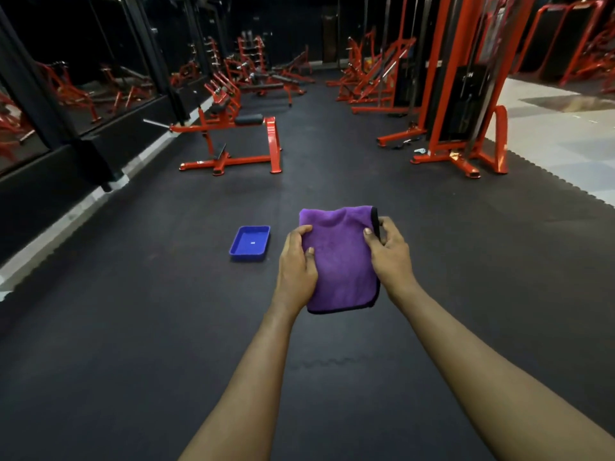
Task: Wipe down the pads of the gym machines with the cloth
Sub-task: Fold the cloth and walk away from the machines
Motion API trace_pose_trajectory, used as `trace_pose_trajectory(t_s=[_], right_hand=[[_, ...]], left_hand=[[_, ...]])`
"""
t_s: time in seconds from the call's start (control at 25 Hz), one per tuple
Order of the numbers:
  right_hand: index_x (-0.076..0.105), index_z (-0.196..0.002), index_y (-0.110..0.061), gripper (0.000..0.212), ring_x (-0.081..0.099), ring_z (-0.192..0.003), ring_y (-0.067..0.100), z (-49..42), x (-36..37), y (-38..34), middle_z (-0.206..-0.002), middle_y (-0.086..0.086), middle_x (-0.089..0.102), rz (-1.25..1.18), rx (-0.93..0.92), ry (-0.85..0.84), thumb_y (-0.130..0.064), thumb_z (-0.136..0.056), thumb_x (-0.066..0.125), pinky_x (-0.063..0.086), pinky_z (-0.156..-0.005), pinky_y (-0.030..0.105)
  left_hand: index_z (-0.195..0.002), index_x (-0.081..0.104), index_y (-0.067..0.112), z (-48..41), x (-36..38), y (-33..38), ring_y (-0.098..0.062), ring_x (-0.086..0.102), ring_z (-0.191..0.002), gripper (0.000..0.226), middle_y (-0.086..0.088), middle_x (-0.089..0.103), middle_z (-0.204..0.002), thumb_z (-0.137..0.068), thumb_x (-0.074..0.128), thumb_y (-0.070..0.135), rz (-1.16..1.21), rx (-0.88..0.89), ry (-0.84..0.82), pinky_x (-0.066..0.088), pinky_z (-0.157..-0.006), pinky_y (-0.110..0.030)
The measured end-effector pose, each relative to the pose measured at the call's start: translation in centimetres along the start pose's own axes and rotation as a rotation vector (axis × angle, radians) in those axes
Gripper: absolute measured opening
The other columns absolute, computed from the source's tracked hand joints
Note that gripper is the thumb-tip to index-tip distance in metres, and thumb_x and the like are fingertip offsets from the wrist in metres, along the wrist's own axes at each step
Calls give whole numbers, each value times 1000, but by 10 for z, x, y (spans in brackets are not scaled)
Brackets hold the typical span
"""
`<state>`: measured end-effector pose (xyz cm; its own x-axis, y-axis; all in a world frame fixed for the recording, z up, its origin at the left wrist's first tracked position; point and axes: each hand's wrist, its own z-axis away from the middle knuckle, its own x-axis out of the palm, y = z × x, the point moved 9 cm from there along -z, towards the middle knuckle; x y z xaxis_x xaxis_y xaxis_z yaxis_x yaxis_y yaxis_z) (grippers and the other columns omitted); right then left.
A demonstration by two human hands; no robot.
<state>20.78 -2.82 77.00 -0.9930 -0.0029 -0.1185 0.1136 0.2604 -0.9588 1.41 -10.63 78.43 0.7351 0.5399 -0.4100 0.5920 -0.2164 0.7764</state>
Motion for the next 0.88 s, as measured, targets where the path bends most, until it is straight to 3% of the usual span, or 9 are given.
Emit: trace_pose_trajectory(t_s=[0.32,0.48,0.64,0.88], right_hand=[[63,-97,-30,12,66,-85,5,-214,103,83,-89,-13,73,-51,70,1,-20,-101,57,54,-82,32],[63,-99,-29,8,68,-89,13,-347,158,111,-92,-8,73,-45,72,-69,-24,-100,58,56,-85,39],[63,-98,-30,7,69,-91,18,-460,217,134,-92,-7,73,-45,87,-122,-24,-99,59,56,-87,46],[64,-98,-29,8,70,-93,18,-609,330,186,-93,-8,74,-22,106,-194,-23,-99,58,57,-89,48]], left_hand=[[-133,52,10,-204,66,-129,-3,49,-112,40,-3,58,-131,-95,50,-1,-28,-30,-47,31,-94,0],[-133,51,11,-321,93,-181,-12,53,-117,40,-2,57,-132,-95,51,1,-58,-72,2,40,-101,-19],[-132,52,11,-423,102,-230,-7,51,-113,38,1,56,-130,-96,51,1,-91,-116,49,31,-93,0],[-132,52,11,-567,121,-352,-10,52,-114,39,-1,56,-131,-95,49,0,-89,-165,63,31,-94,-1]])
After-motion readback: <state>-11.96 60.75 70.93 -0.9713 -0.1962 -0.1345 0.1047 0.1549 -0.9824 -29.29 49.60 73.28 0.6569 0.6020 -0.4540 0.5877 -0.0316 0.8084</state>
